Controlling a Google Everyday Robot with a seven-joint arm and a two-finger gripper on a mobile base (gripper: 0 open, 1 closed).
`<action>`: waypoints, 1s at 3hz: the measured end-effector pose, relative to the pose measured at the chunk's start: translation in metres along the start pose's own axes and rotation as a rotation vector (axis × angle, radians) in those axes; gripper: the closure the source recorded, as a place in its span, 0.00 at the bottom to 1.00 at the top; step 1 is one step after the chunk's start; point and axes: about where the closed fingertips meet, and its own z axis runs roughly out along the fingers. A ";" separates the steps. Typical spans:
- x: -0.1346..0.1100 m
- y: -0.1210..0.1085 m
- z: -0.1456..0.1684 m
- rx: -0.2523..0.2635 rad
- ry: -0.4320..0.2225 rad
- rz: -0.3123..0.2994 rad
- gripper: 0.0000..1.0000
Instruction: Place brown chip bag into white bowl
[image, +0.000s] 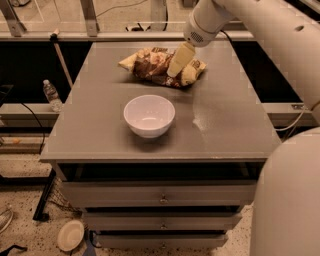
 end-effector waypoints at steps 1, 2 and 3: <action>-0.013 -0.006 0.032 -0.004 0.003 0.015 0.00; -0.019 -0.008 0.049 -0.015 0.011 0.019 0.00; -0.023 -0.008 0.063 -0.032 0.014 0.022 0.16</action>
Offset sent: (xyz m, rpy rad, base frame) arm 0.0549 0.0357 -0.0304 0.0044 0.0312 -0.0179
